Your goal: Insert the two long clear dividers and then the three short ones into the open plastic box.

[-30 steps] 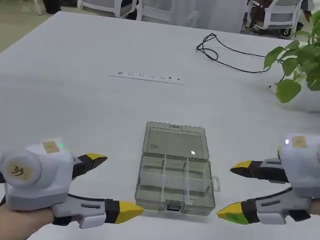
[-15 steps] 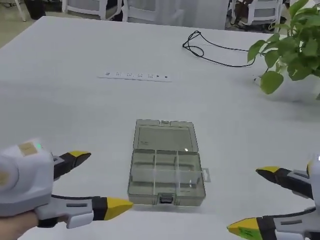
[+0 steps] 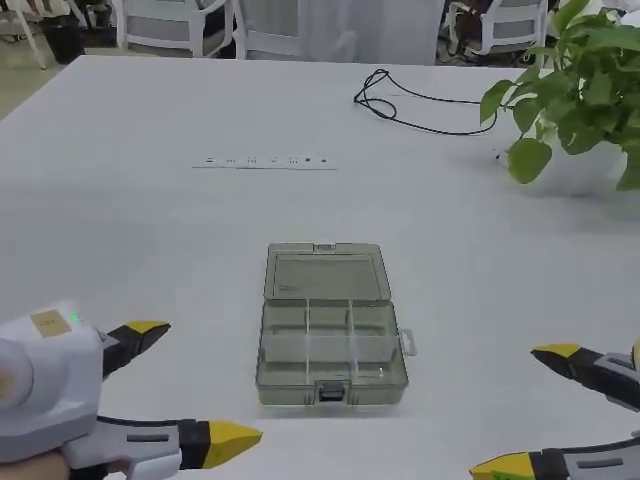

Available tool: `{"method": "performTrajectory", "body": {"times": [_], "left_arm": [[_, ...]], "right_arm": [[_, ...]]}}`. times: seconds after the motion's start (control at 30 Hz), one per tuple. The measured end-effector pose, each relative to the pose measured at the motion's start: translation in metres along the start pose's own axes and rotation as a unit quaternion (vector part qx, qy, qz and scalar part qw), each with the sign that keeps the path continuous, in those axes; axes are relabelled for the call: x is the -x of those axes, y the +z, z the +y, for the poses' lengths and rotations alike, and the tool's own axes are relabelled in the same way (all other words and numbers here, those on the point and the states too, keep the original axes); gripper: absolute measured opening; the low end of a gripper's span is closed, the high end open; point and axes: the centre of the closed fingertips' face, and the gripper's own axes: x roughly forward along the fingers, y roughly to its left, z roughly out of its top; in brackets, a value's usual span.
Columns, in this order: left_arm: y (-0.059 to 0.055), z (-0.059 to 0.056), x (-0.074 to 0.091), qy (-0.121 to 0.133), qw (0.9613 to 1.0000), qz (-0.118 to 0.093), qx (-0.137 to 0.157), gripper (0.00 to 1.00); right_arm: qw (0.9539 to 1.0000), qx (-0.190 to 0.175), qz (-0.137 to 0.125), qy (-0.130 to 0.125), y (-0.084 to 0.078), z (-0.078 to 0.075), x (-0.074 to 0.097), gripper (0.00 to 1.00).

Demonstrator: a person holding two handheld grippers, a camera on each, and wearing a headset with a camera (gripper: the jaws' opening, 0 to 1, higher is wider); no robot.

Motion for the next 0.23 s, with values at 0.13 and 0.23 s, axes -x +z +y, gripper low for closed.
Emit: {"method": "performTrajectory", "body": {"times": [0.13,0.23], "left_arm": [[-0.0007,-0.003,0.0024,0.004,1.0,0.001,-0.002,1.0],[-0.0008,-0.0049,0.0036,0.008,1.0,0.0,0.003,1.0]], "right_arm": [[1.0,-0.002,0.004,-0.006,-0.004,-0.0029,0.0045,1.0],[0.9998,-0.01,-0.008,-0.013,-0.0028,-0.0058,0.0095,1.0]]}}
